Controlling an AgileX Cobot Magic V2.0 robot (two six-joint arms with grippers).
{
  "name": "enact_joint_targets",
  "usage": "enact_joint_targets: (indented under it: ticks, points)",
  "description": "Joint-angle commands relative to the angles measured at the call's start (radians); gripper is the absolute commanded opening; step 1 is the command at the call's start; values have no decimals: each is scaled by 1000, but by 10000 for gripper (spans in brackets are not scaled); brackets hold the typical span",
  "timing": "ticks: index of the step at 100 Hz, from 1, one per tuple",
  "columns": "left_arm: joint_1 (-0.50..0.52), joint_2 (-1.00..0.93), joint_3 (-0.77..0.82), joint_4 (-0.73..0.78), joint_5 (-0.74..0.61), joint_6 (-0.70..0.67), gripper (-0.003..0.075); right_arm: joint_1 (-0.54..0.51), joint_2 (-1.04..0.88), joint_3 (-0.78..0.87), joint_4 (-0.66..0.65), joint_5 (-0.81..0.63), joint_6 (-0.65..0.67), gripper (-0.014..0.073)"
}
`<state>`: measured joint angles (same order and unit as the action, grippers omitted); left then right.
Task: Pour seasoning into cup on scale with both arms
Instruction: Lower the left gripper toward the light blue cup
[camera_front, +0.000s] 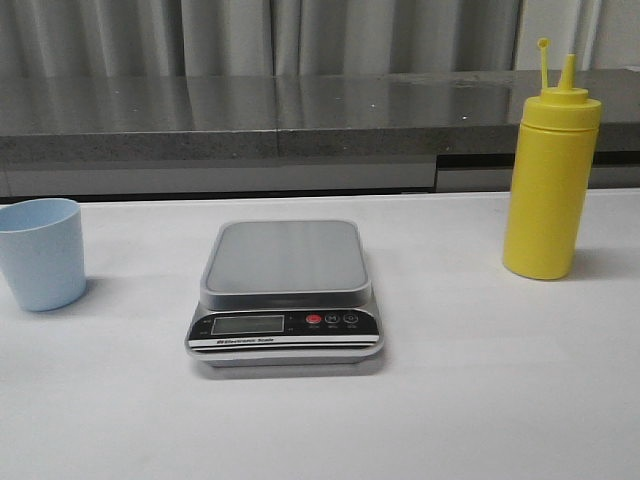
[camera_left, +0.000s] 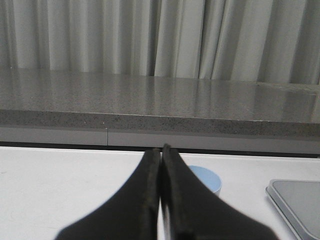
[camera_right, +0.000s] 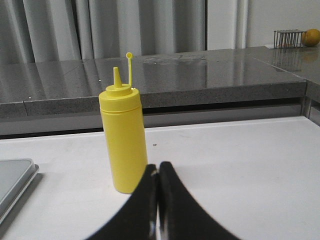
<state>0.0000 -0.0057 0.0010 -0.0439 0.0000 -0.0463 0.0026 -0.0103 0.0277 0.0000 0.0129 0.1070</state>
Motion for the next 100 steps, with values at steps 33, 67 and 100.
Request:
enact_joint_targets:
  ticks: [33, 67, 100]
  points:
    - [1, 283, -260, -4, 66, -7, -21, -3, -22, -18, -6, -78, 1, -69]
    - [1, 733, -575, 44, 347, -7, -20, -3, -22, -18, -6, -78, 1, -69]
    - [1, 1065, -785, 44, 413, -7, 188, -3, -22, -18, -6, -78, 1, -69]
